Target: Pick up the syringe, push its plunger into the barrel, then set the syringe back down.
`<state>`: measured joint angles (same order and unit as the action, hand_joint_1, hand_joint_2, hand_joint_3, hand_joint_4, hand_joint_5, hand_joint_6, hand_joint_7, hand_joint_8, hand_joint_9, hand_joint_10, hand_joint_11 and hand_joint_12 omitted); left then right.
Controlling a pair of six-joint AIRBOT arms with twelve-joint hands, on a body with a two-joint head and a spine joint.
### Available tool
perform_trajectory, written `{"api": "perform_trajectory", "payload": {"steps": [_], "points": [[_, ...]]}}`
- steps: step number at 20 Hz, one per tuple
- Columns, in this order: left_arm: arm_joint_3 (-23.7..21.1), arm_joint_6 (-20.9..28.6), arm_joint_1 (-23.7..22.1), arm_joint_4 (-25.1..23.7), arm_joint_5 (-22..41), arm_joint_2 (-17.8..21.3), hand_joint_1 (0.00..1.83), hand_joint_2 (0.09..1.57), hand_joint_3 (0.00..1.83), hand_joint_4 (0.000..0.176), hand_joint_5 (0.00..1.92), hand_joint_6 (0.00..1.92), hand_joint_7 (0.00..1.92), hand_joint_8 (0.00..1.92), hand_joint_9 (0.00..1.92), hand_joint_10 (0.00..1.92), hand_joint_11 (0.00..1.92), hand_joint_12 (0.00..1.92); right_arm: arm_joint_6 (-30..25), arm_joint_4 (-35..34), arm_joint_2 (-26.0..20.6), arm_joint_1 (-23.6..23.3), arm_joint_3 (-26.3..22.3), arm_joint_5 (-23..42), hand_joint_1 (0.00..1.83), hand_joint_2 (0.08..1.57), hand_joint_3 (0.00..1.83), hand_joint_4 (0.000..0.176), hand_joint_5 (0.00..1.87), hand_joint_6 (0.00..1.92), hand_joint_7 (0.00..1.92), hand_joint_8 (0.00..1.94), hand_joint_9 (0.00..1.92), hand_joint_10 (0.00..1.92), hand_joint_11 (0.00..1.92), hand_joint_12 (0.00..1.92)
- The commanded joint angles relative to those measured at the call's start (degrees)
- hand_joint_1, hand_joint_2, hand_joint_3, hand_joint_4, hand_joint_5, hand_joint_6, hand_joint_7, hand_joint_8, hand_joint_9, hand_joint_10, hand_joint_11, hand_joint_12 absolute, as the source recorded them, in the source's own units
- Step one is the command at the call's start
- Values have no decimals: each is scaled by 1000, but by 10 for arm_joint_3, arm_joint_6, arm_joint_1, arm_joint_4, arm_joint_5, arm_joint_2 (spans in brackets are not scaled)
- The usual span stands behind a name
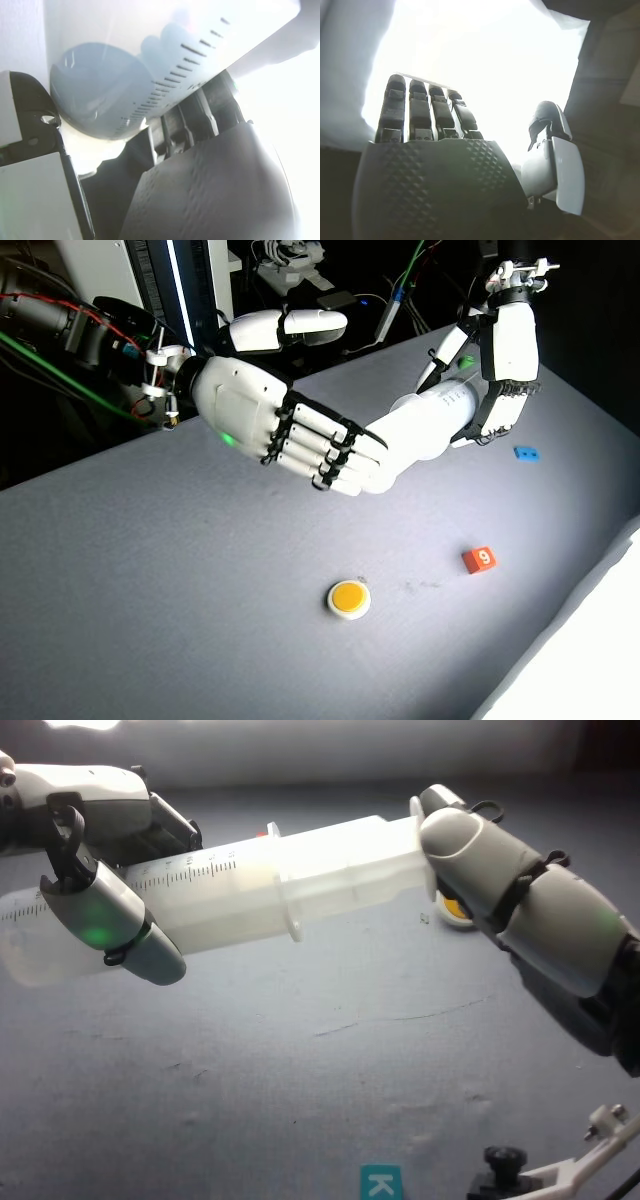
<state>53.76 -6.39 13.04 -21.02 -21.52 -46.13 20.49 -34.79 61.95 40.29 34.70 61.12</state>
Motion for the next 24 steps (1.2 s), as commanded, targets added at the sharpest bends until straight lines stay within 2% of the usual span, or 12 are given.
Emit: {"api": "perform_trajectory", "payload": {"steps": [1,2,3,5,8,10,14,16,17,20,24], "points": [[-6,26,-12,25,115,-6,1360,1181,0,0,840,915,863,1331,760,1471,538,1457,6,106,17,-9,-14,-32,0,1097,0,0,0,0,0,0,0,0,0,0],[-6,26,-12,25,115,-6,1362,1176,0,0,853,884,869,1311,771,1473,552,1464,9,106,25,-10,-14,-37,0,1092,0,0,0,0,0,0,0,0,0,0],[-6,26,-12,25,115,-6,1370,1151,0,0,889,851,920,1189,825,1425,579,1445,15,106,35,-12,-14,-43,0,1090,0,0,0,0,0,0,0,0,0,0],[-6,26,-12,24,115,-7,1368,1156,2,0,873,879,908,1222,817,1424,576,1447,17,106,53,-16,-14,-55,0,1098,1,0,0,0,0,0,0,0,0,0],[-5,26,-10,19,115,-7,1358,1186,0,0,839,894,849,1374,747,1481,544,1459,27,104,84,-25,-14,-74,0,1109,5,0,0,0,0,0,0,0,0,0],[-4,26,-10,17,115,-7,1366,1163,0,0,861,894,902,1265,796,1422,561,1432,38,94,104,-35,-14,-90,0,1109,4,0,0,0,0,0,0,0,0,0],[-4,26,-10,17,115,-7,1361,1179,1,0,842,896,867,1326,761,1480,546,1474,47,87,127,-41,-14,-124,0,1105,2,0,0,0,0,0,0,0,0,0],[-4,26,-10,17,115,-8,1362,1174,0,0,839,932,882,1286,775,1454,524,1467,47,72,130,-44,-14,-141,0,1100,0,0,0,0,0,0,0,0,0,0],[-3,26,-10,17,115,-8,1367,1158,0,0,873,889,908,1236,803,1417,551,1436,47,61,131,-48,-14,-156,0,1094,0,0,0,0,0,0,0,0,0,0],[-3,26,-10,16,115,-8,1363,1166,1,0,848,943,897,1269,787,1414,531,1442,47,63,126,-51,-15,-160,0,1092,0,0,0,0,0,0,0,0,0,0],[-1,26,-9,10,115,-9,1364,1168,0,0,869,887,882,1283,780,1451,559,1469,46,72,63,-57,-35,-126,0,1098,0,0,0,0,0,0,0,0,0,0]]}}
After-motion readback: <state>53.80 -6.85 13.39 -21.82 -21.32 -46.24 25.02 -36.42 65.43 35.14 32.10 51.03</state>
